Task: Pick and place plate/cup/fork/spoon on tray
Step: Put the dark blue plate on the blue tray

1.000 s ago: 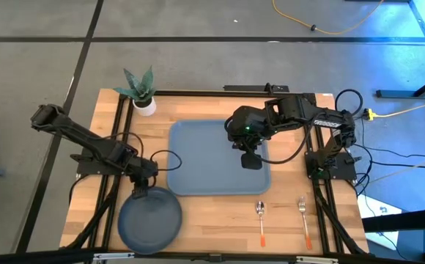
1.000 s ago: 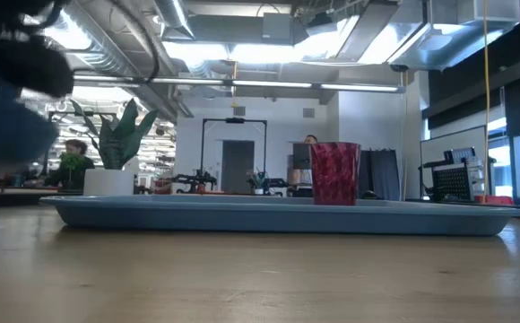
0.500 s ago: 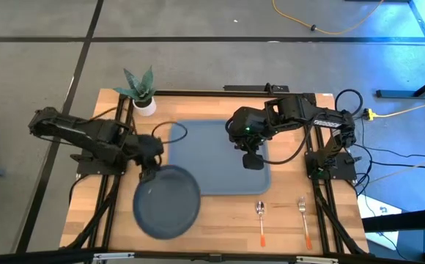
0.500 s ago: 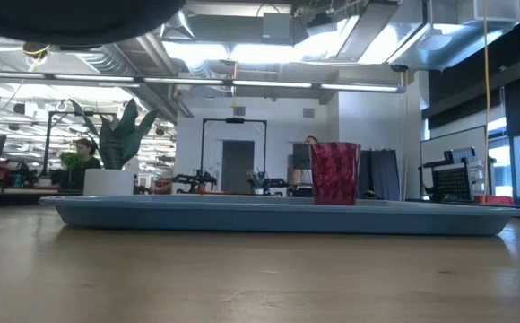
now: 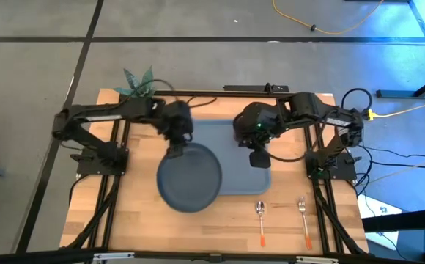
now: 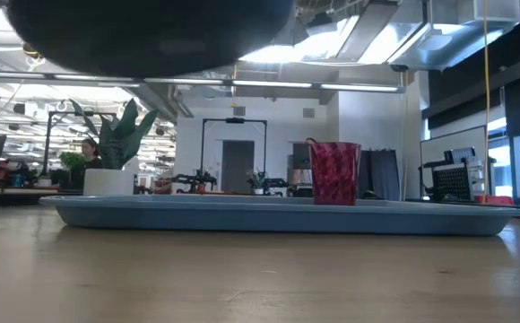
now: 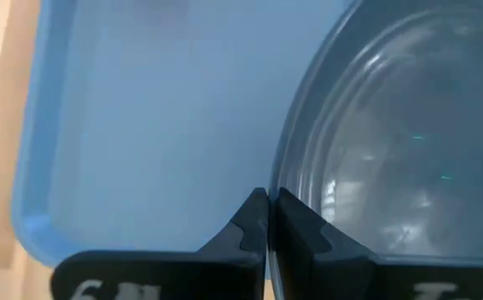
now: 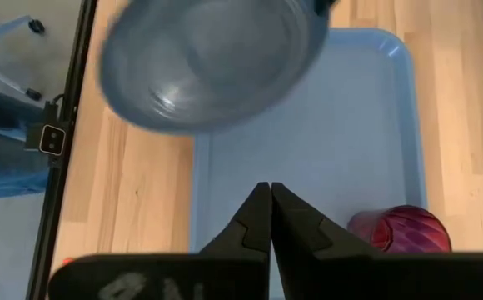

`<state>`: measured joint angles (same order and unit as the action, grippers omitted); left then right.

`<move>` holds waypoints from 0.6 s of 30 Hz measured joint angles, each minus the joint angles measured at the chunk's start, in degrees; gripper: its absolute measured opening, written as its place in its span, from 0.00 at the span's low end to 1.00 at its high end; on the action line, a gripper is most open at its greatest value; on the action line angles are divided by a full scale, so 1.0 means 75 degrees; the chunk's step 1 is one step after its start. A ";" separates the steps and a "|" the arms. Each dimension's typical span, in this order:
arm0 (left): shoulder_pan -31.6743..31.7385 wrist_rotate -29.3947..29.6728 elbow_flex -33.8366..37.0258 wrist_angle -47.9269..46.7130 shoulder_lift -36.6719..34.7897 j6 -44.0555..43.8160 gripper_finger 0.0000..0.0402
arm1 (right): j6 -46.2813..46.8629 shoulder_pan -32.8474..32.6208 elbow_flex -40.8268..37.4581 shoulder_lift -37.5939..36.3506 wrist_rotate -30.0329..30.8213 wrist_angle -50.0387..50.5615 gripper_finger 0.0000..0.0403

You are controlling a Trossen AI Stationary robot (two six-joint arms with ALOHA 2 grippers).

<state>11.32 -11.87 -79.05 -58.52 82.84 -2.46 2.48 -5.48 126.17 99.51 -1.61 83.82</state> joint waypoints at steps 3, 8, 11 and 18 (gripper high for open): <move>0.0403 -0.0213 -0.0244 0.0073 0.0603 0.0615 0.00 | -0.0004 0.0000 0.0000 -0.0072 0.0000 0.0141 0.02; 0.0883 -0.0516 -0.0331 0.0493 0.1567 0.1391 0.00 | -0.0037 0.0000 0.0000 -0.0093 0.0003 0.0319 0.02; 0.1076 -0.0632 -0.0340 0.0942 0.2068 0.1660 0.00 | -0.0175 0.0000 0.0000 -0.0112 0.0003 0.0316 0.02; 0.1312 -0.0547 -0.0338 0.1850 0.3121 0.2025 0.00 | -0.0195 0.0000 0.0000 -0.0112 0.0003 0.0321 0.02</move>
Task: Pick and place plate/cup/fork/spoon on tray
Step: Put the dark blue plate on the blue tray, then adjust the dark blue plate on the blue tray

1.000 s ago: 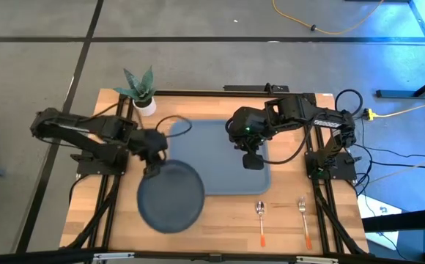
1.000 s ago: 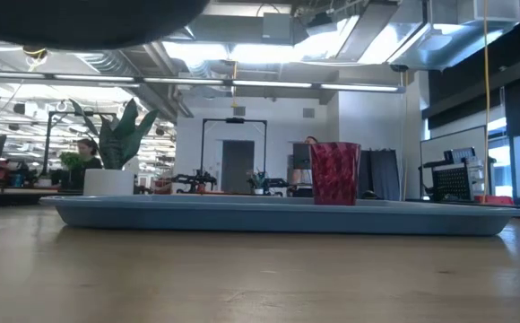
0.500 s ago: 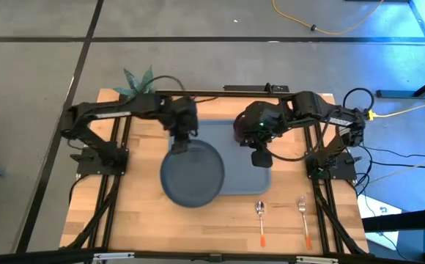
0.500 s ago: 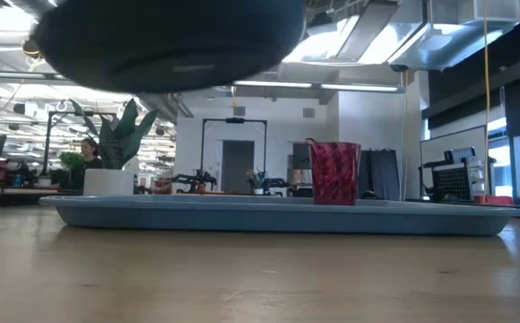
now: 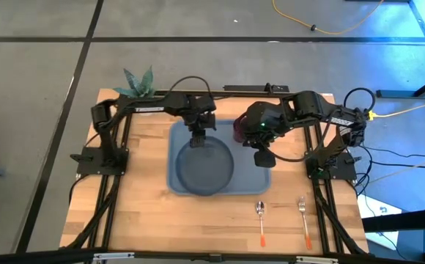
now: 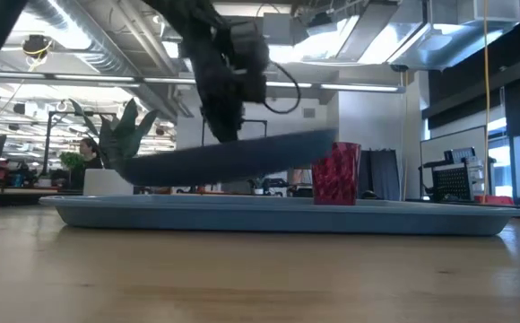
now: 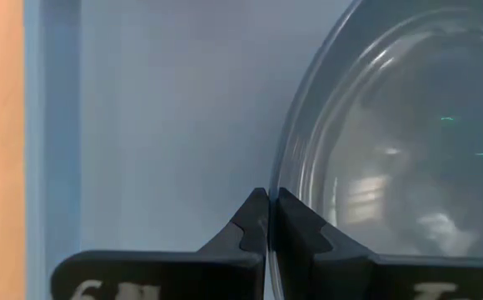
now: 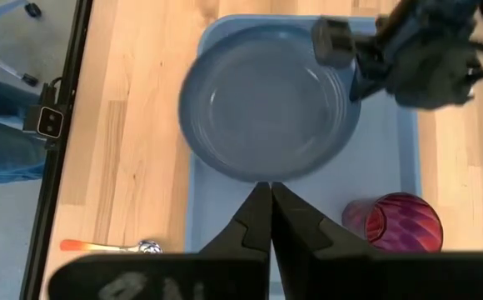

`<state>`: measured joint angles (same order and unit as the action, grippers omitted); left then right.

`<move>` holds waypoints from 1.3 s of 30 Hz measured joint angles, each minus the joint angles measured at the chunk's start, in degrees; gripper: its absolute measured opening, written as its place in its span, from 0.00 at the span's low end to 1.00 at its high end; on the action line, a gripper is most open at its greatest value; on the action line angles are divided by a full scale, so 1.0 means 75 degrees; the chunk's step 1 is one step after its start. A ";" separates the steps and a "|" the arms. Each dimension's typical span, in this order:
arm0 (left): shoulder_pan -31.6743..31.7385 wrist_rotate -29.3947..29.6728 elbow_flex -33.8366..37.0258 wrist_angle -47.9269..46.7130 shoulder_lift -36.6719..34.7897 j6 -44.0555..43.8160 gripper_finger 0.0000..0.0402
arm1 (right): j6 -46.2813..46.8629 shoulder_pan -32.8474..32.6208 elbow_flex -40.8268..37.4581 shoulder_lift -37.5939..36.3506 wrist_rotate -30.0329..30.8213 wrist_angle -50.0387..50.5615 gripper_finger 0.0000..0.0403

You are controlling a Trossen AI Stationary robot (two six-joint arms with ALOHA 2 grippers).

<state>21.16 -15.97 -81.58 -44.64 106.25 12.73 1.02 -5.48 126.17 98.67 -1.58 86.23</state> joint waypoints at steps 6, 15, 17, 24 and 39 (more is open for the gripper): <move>0.0080 0.0254 0.0000 0.1069 0.0488 -0.0007 0.00 | 0.0014 0.0000 0.0000 0.0000 0.0000 -0.0001 0.02; 0.0056 0.0193 0.0000 0.1380 0.0808 0.0167 0.01 | 0.0044 0.0000 0.0000 0.0000 0.0001 0.0001 0.02; 0.0043 0.0201 0.0000 0.1409 0.0801 0.0236 0.04 | 0.0047 -0.0003 0.0000 0.0000 0.0000 0.0001 0.02; 0.0009 0.0657 0.0000 0.1510 0.0799 0.0158 0.09 | 0.0057 -0.0003 0.0000 0.0000 0.0000 0.0002 0.02; -0.0032 0.0973 -0.0947 -0.1087 0.0206 -0.0413 0.08 | 0.0241 -0.0003 0.0000 0.0000 0.0000 0.0026 0.02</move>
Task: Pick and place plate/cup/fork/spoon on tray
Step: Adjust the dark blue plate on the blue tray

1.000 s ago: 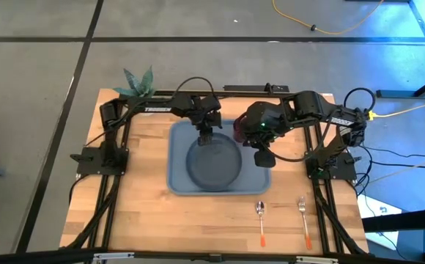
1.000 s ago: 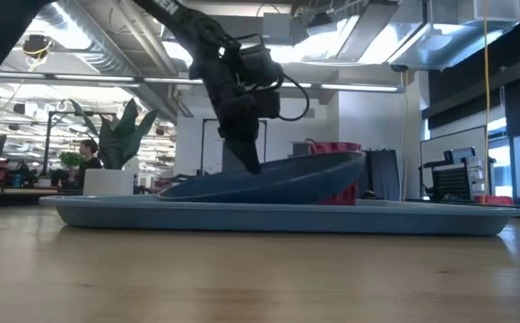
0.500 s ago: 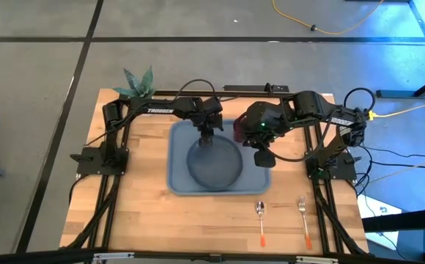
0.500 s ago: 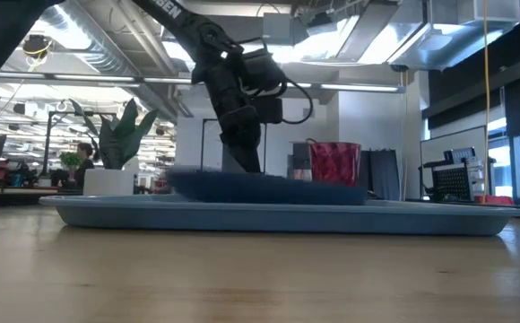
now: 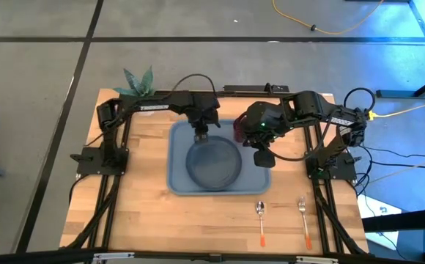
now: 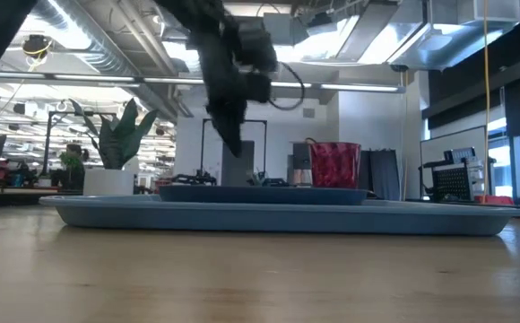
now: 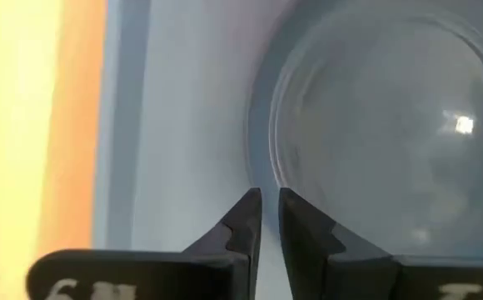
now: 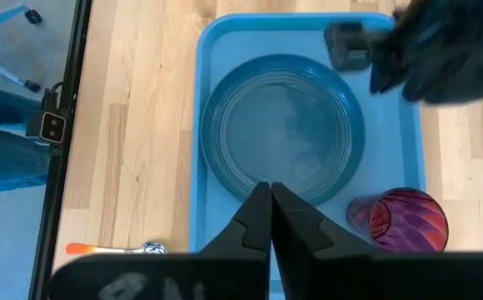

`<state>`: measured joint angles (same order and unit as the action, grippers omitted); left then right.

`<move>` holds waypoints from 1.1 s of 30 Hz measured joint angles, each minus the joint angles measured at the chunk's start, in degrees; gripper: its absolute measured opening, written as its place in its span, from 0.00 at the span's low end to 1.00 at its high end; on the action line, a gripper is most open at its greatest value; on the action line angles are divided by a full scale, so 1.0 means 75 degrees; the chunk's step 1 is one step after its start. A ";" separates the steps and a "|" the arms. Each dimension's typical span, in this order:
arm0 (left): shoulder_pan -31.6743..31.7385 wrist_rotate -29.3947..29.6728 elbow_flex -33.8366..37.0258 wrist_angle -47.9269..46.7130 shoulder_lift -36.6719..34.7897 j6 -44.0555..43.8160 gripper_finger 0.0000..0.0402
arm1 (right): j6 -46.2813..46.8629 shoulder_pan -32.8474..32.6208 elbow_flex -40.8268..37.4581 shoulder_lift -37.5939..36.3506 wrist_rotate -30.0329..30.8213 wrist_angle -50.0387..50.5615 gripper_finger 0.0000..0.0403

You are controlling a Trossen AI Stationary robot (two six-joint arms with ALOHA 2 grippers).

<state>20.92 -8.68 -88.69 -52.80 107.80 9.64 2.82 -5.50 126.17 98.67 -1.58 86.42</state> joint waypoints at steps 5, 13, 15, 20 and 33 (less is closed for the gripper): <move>-0.0203 0.0392 -0.0307 -0.2040 -0.0626 0.0127 0.01 | -0.0014 0.0000 0.0000 0.0000 0.0000 0.0028 0.02; -0.0894 -0.0303 0.1388 -0.3023 -0.1568 0.0137 0.00 | -0.0181 0.0002 0.0000 0.0000 0.0000 0.0107 0.02; -0.1106 -0.0761 0.1999 -0.2481 -0.1693 0.0162 0.00 | -0.0232 0.0003 0.0000 0.0000 0.0003 0.0101 0.02; -0.1572 -0.0972 0.3076 -0.1022 -0.1782 0.0169 0.00 | -0.0238 0.0003 0.0000 0.0000 0.0000 0.0074 0.02; -0.1744 -0.1388 0.3719 0.0900 -0.1719 0.0179 0.00 | -0.0127 0.0003 0.0000 0.0000 0.0000 0.0054 0.02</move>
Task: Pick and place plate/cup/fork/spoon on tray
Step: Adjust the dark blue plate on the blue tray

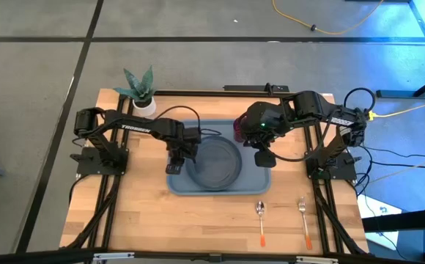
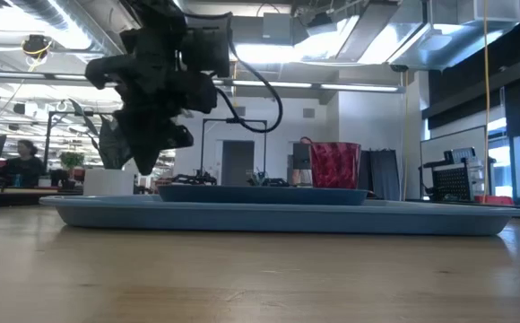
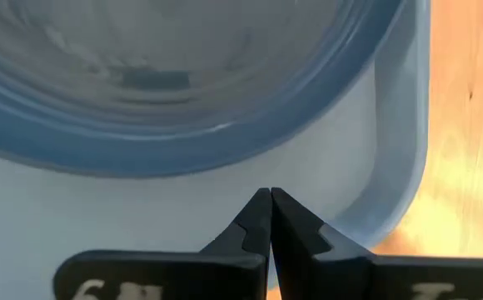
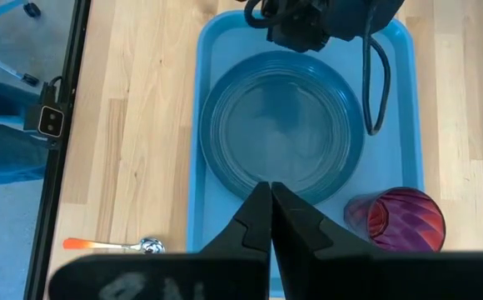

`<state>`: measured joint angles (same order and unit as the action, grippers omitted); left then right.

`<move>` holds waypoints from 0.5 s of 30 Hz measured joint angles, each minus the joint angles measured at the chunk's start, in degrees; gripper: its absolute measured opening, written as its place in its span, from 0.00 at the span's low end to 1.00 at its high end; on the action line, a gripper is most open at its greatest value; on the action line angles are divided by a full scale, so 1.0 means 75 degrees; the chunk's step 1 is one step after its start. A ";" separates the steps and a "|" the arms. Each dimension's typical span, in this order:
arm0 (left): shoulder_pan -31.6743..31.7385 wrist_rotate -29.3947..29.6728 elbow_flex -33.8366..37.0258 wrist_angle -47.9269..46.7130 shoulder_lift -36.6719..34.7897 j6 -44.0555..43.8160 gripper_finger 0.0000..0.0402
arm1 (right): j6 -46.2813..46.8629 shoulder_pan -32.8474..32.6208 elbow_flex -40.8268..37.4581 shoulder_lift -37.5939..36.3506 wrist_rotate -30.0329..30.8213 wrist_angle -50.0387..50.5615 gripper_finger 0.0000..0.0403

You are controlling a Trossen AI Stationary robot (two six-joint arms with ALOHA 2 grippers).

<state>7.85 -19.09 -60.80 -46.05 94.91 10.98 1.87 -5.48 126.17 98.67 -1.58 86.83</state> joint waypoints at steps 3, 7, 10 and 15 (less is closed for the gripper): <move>-0.0013 -0.0008 0.0004 0.0066 0.0139 0.0012 0.00 | 0.0003 0.0000 0.0000 0.0000 0.0000 0.0000 0.02; -0.0069 0.0014 0.0000 0.0194 0.0380 0.0018 0.00 | 0.0003 0.0000 0.0000 0.0000 0.0000 0.0003 0.02; -0.0119 -0.0052 0.0000 0.0367 0.0519 0.0021 0.00 | 0.0003 -0.0002 0.0000 0.0000 -0.0001 0.0026 0.02; -0.0218 0.0033 -0.0003 0.0762 0.0513 0.0021 0.00 | -0.0051 -0.0003 0.0000 0.0000 -0.0003 0.0055 0.02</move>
<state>6.21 -18.84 -60.82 -40.33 98.75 11.14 1.49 -5.50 126.17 98.67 -1.61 87.24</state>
